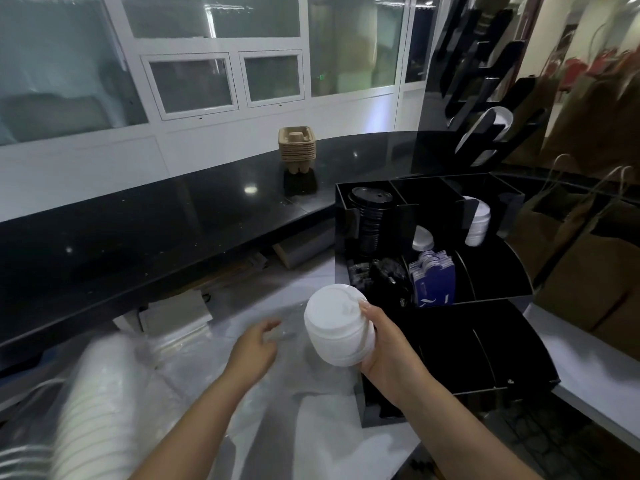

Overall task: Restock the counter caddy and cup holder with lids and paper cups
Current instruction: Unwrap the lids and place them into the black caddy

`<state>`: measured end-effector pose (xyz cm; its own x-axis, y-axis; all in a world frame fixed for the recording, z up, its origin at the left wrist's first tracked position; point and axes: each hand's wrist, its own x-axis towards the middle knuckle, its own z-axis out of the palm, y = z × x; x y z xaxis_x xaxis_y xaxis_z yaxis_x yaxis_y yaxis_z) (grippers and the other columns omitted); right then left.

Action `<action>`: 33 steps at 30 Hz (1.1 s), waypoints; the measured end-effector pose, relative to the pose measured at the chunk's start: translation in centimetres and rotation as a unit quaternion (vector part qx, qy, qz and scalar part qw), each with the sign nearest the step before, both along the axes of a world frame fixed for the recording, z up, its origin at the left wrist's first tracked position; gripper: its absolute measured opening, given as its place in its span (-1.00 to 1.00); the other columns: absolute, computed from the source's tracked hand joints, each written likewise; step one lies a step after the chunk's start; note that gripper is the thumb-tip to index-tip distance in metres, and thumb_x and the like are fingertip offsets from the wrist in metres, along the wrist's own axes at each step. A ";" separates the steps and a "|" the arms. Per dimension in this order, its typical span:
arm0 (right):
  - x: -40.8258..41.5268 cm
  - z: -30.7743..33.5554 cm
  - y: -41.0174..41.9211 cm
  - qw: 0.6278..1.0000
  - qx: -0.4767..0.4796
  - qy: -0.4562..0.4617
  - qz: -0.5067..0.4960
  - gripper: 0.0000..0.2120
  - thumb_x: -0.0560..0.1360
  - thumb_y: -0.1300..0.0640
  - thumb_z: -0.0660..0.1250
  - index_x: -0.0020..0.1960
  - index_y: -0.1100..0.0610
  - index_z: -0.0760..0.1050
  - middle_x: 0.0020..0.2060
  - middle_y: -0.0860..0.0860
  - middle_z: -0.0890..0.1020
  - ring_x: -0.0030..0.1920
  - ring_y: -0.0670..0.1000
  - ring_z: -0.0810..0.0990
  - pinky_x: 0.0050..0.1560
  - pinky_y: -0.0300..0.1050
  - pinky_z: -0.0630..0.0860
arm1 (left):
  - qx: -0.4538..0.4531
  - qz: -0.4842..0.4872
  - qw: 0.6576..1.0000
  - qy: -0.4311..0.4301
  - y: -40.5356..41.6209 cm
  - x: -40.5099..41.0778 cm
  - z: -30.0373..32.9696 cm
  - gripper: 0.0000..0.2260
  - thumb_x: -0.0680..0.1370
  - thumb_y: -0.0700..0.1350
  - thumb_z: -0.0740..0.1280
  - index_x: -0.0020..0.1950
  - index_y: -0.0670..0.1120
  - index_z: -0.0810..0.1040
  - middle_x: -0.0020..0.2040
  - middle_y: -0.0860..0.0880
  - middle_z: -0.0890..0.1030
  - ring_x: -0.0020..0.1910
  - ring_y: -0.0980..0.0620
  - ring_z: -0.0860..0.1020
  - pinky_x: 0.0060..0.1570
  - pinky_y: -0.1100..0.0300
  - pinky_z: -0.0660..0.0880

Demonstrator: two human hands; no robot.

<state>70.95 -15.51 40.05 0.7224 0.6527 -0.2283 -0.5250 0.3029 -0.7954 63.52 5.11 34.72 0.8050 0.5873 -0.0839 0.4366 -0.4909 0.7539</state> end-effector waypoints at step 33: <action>12.8 13.7 -10.5 0.861 -0.216 -0.441 -0.132 -0.27 0.42 -0.14 0.43 0.49 -0.12 0.18 0.36 -0.15 0.36 0.25 -0.15 0.47 0.20 -0.16 0.50 | -0.308 -0.029 0.888 -0.339 -16.2 16.4 20.7 -0.46 0.26 0.23 0.43 0.19 0.11 0.53 0.16 0.02 0.57 0.12 0.02 0.57 0.16 -0.03 0.55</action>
<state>83.79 -25.96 53.79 0.8493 0.4311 0.3047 0.3825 -0.1046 -0.9180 79.94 -11.11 55.39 0.8199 0.5547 0.1414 -0.2335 0.0986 0.9673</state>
